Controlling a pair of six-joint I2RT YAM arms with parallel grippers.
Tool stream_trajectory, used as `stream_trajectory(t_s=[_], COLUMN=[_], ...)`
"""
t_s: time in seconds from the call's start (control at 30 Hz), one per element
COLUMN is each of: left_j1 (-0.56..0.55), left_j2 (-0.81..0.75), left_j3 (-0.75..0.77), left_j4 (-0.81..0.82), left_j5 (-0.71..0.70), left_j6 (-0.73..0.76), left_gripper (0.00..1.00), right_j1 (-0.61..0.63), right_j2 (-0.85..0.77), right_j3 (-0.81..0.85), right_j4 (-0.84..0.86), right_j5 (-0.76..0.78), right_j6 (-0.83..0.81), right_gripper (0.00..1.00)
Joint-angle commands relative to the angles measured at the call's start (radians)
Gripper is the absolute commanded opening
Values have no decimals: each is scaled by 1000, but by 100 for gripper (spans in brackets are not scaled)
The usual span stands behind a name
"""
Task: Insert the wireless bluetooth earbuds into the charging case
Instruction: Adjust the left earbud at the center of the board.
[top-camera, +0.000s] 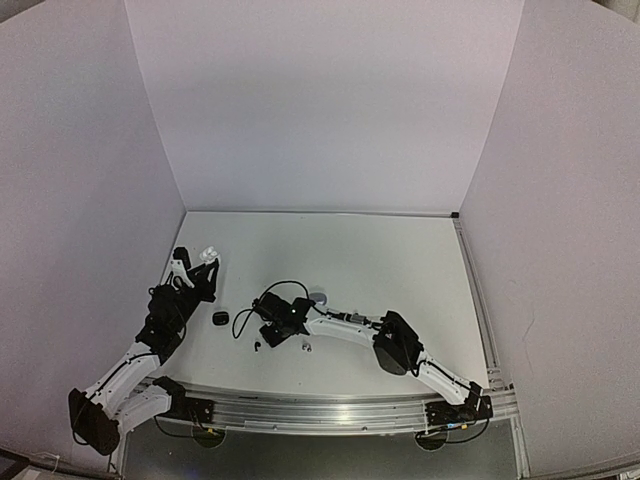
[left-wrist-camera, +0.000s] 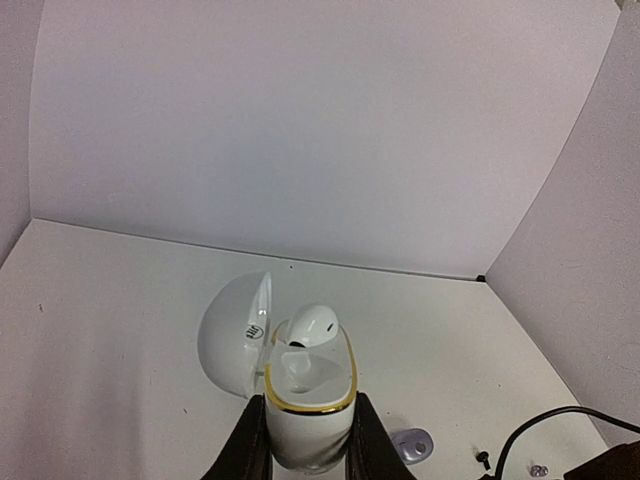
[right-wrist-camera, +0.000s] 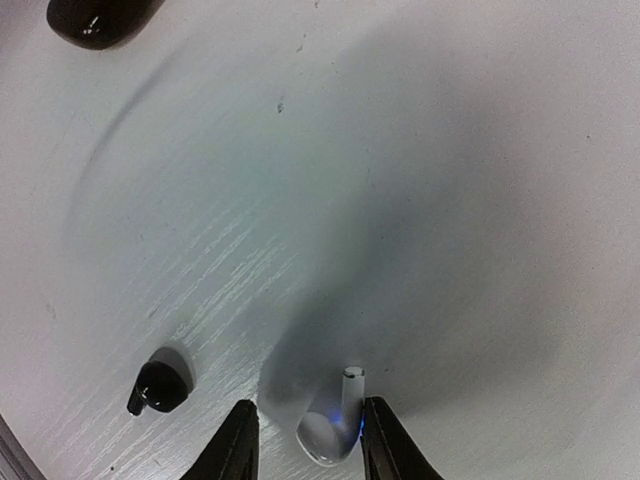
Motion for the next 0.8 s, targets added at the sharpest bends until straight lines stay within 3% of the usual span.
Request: stream_trajectory(t_s=[0.0,0.1,0.4,0.63,0.77], left_j1=[-4,-4,-5,-5,-5], left_j2=[1,0,4,7,8], left_j3=[11,12,13,11,13], left_j4=[32,29,34,35,39], left_j5=[10,11,19,19,22], left_j6=[-3,-1,-2,-4,-3], left_gripper=[0,0,0,0,0], right_j1=[6,6,6,-1,-6], right_j2=[-29,-34,-88,-139,-114], right_j3=[-28,-40,-83,-148,-117], right_j4=[-50,-55,-65,-77,-82], right_j5=[-12,-17,-3,122,73], right_j6=[5,9,39,110,97], right_gripper=[31,28,32,32,36])
